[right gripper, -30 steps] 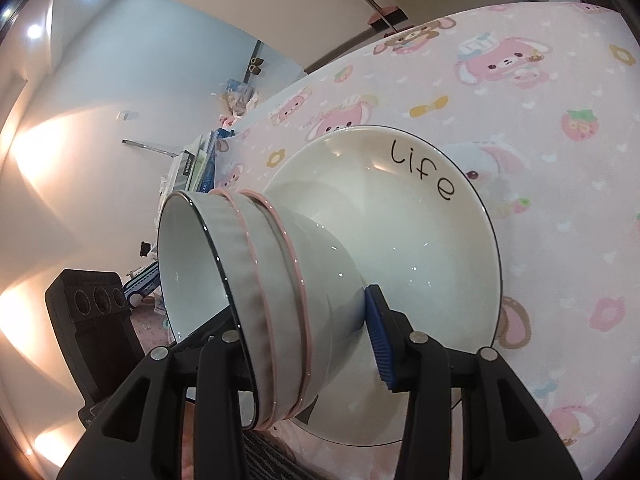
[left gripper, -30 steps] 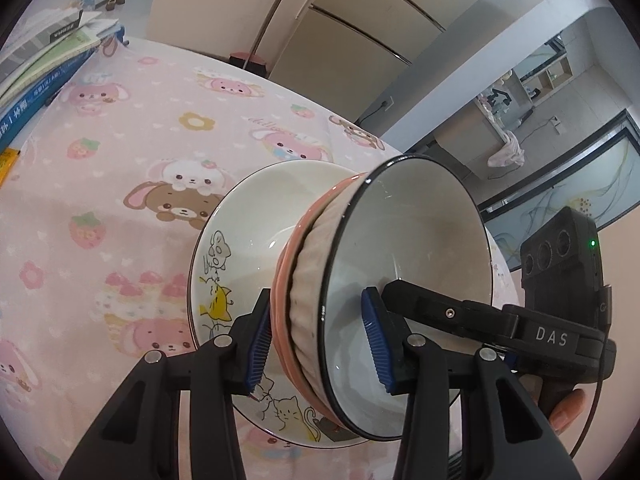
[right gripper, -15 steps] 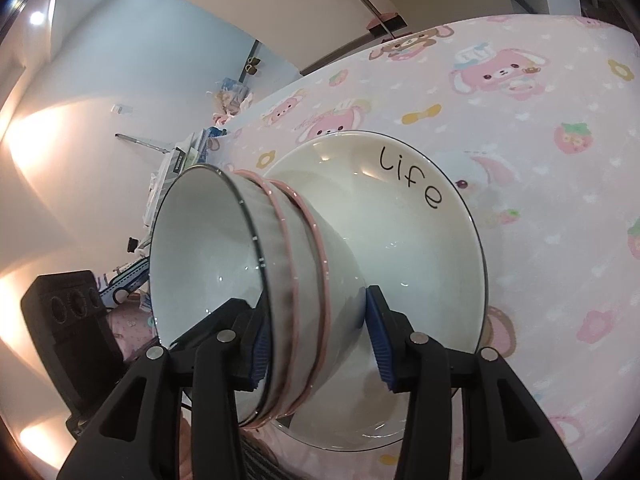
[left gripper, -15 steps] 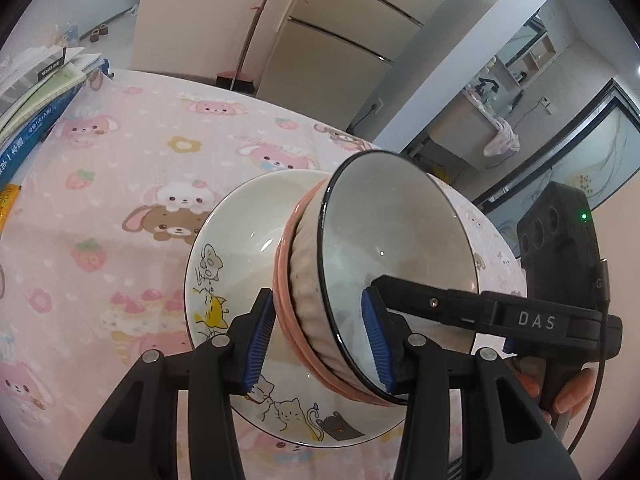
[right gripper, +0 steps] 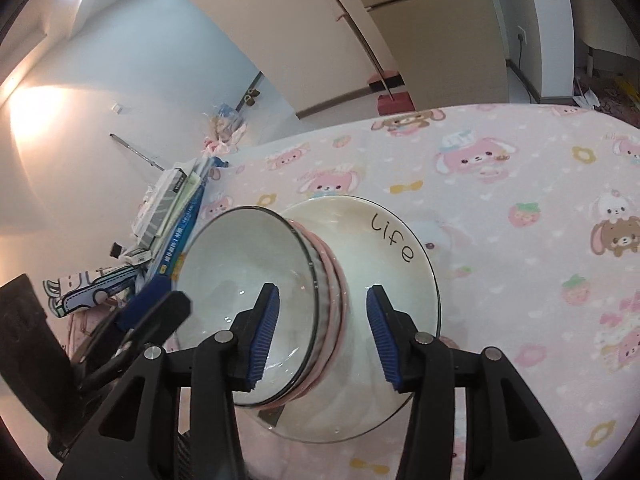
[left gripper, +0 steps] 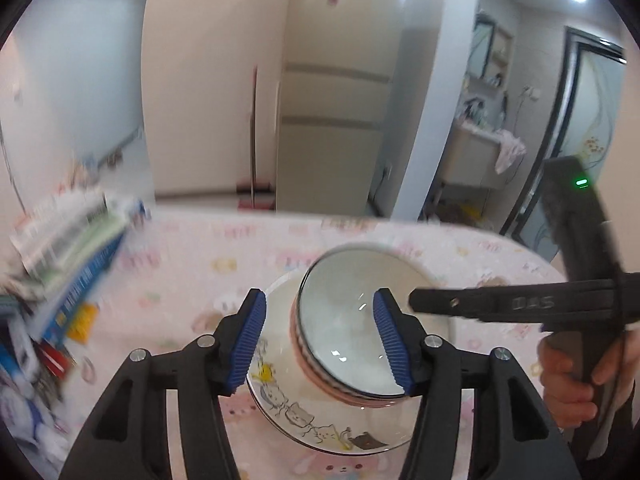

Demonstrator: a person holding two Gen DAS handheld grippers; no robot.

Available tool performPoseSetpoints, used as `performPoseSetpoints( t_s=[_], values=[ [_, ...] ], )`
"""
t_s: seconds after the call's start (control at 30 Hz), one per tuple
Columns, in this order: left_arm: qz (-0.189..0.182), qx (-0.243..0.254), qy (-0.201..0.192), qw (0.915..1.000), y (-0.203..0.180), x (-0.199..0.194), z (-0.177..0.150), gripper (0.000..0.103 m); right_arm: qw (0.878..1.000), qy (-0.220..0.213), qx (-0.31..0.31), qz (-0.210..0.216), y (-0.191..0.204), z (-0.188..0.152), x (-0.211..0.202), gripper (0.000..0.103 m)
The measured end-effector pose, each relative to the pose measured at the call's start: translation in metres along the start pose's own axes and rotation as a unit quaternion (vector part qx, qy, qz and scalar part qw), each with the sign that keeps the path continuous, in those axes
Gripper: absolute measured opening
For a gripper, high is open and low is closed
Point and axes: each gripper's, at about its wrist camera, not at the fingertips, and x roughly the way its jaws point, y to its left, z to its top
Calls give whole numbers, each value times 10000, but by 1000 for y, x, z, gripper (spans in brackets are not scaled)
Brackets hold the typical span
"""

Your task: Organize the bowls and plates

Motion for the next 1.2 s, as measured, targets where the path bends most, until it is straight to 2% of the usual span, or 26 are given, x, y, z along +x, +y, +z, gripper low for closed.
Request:
performPoseSetpoints(
  t_s=[0.1, 0.23, 0.4, 0.53, 0.7, 0.8, 1.0, 1.1, 1.2],
  values=[
    [93, 178, -425, 9989, -10, -32, 3, 65, 9993, -223, -203, -201, 9, -2, -22, 46],
    [-20, 16, -629, 9980, -19, -62, 11, 68, 9979, -554, -312, -147, 17, -12, -61, 46],
    [28, 143, -1057, 9943, -36, -98, 17, 80, 9922, -1080, -558, -264, 27, -34, -114, 53],
    [-88, 325, -1347, 9903, -56, -131, 13, 81, 9845, -1515, -779, -421, 33, -53, -154, 62],
    [-95, 455, -1710, 9842, -75, -171, 7, 86, 9622, -2402, -1053, -739, 45, -82, -206, 91],
    [1, 523, -1987, 9787, -82, -195, 2, 87, 9476, -2801, -1299, -819, 55, -94, -231, 101],
    [-39, 673, -2405, 9683, -94, -239, -14, 87, 9178, -3484, -1673, -912, 70, -123, -265, 102],
    [-38, 715, -2638, 9619, -94, -255, -23, 87, 9095, -3673, -1575, -1148, 73, -136, -273, 102],
    [-196, 807, -2798, 9564, -96, -267, -33, 94, 8929, -4013, -1615, -1249, 78, -157, -283, 103]
  ],
)
